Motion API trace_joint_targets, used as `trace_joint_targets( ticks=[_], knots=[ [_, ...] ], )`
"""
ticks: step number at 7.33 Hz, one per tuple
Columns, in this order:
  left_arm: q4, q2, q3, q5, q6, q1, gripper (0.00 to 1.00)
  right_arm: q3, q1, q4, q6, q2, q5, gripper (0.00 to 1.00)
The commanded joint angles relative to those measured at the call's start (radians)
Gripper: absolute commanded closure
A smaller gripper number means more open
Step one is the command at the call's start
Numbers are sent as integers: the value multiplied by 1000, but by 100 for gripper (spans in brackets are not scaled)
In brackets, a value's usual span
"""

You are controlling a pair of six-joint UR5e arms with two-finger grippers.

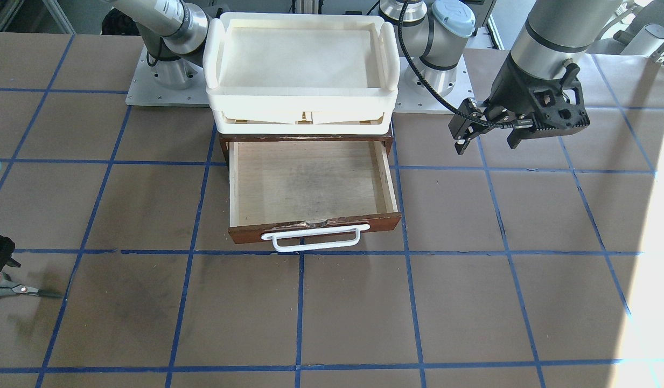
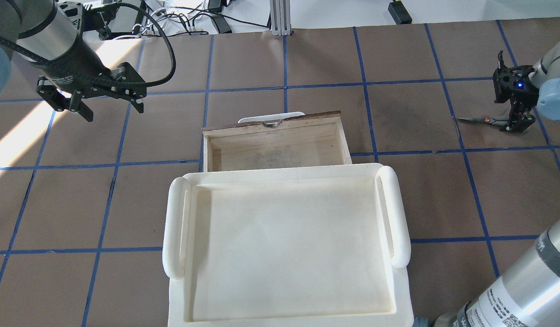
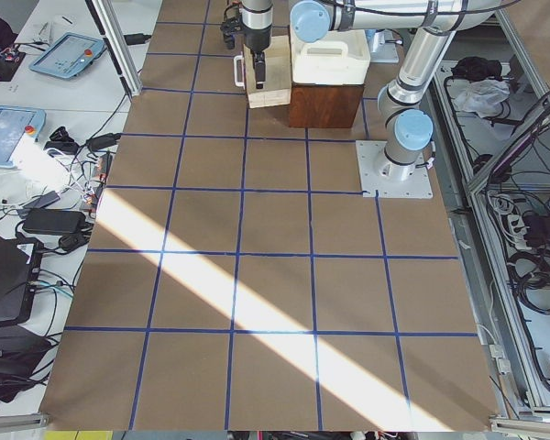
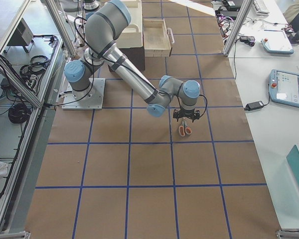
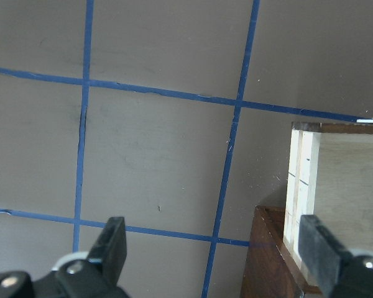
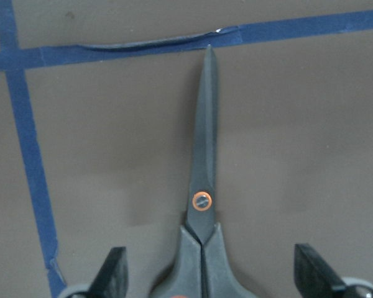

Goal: Put scissors in drawer and close it
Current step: 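Lower the right gripper and close it on the scissors blades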

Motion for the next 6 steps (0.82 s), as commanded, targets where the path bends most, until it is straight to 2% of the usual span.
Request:
trace_joint_targets(
  ticks=[1, 4, 5, 6],
  knots=[
    [0, -2, 0, 0, 0, 0, 0, 5, 0, -1, -58, 21, 4, 11],
    [0, -2, -1, 0, 0, 0, 0, 1, 0, 0, -60, 24, 0, 38],
    [0, -2, -4, 0, 0, 0, 0, -5, 0, 0, -55, 23, -3, 61],
    [0, -2, -4, 0, 0, 0, 0, -5, 0, 0, -50, 21, -4, 73]
  ],
)
